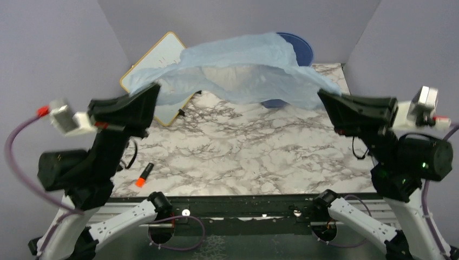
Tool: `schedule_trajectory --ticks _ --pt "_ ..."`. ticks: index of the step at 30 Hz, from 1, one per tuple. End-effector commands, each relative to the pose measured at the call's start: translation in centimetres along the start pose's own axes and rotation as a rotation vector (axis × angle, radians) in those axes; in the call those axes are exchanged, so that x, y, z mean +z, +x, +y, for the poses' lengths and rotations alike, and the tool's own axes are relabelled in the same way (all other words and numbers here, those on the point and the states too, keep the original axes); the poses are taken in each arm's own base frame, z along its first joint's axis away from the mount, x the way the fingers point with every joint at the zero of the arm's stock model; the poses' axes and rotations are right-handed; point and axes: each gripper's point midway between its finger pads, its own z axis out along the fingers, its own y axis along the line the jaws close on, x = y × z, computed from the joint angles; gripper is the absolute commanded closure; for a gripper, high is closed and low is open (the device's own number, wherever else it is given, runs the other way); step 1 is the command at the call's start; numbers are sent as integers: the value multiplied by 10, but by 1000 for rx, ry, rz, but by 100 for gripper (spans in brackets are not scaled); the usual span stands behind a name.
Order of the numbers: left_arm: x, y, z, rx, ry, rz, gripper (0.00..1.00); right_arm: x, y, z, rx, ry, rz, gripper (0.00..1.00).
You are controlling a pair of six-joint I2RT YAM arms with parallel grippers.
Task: Put the trash bags into the trash bin
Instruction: Unfold the trash bag at the center of the board.
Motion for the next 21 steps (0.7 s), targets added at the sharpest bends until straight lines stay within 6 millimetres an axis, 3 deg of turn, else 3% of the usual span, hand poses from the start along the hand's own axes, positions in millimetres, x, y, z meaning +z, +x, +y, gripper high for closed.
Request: schedule_trajectory --ticks 1,2,3,4,5,6,7,9,11,13,15,17,18,19,20,21 --pt "-80 212 85 -92 -285 468 100 -132 317 -53 368 410 758 99" --pt "-112 262 98 -165 -354 593 100 -186 370 -53 466 561 909 100" --pt "-147 311 108 -224 -407 717 100 -228 407 -43 566 638 1017 100" --pt "-177 348 113 -295 -448 804 100 -250 427 -29 637 632 1063 100" --pt "-197 370 114 -348 -461 852 100 -250 433 -19 698 594 1050 100" --pt "-201 377 116 -359 -463 854 100 -236 427 -17 720 554 999 100" --pt "-184 365 112 -341 -426 807 100 -211 411 -24 688 523 932 99" --pt "-128 311 103 -216 -354 668 100 -144 360 -52 513 481 792 100" --pt "-64 237 88 -58 -294 545 100 -66 286 -72 319 396 674 100" --pt "-11 166 60 67 -194 465 100 0 202 -75 183 299 565 99" --pt "18 104 32 129 -94 373 100 40 117 -56 105 174 403 99" --pt "20 65 16 137 -34 264 100 44 56 -30 52 52 213 99" --pt "16 53 14 124 -28 194 100 36 45 -22 47 30 148 99" --pt "0 59 24 103 -61 177 100 22 52 -20 53 35 131 99" --pt "-15 65 35 64 -105 141 100 7 72 -26 72 79 162 99" --pt "-39 83 49 19 -153 148 100 -19 128 -39 113 163 286 99"
